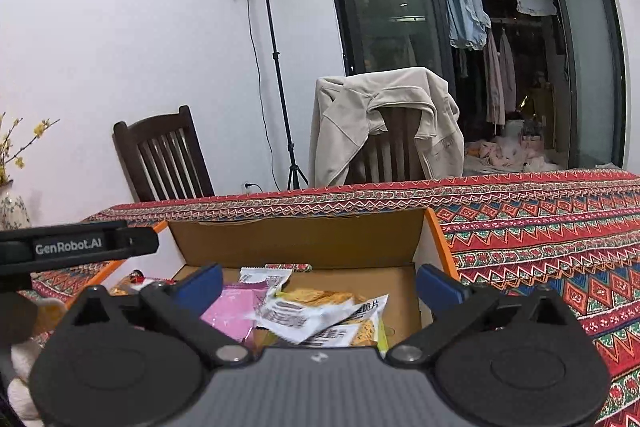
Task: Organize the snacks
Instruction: 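Withdraw both tools from the box back to the snack pile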
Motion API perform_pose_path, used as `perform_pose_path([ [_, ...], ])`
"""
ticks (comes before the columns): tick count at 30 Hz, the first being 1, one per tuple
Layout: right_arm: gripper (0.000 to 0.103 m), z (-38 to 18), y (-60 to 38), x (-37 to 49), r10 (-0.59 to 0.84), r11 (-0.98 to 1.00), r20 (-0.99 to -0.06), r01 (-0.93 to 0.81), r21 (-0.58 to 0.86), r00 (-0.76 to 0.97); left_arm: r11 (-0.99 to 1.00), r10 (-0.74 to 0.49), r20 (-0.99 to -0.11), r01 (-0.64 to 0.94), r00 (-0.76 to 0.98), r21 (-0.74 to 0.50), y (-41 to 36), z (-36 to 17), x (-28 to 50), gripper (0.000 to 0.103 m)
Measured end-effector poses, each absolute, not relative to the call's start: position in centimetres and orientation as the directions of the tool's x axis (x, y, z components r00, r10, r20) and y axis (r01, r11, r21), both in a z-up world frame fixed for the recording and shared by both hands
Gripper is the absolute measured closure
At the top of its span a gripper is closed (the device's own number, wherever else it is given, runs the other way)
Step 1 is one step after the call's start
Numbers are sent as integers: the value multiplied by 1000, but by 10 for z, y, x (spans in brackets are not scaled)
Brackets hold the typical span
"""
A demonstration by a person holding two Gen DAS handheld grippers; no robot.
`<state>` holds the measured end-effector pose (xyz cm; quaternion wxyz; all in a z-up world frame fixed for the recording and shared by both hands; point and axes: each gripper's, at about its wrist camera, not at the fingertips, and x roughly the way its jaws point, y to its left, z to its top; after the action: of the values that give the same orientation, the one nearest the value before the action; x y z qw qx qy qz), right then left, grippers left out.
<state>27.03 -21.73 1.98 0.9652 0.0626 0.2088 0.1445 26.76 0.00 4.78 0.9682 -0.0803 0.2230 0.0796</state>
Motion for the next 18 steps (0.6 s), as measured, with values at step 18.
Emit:
perform_pose_path([
  [18,0,29,-217,258,284,958,-369,-244,154,885,972,103,-429,-183,897,-148,-1,63,256,0],
])
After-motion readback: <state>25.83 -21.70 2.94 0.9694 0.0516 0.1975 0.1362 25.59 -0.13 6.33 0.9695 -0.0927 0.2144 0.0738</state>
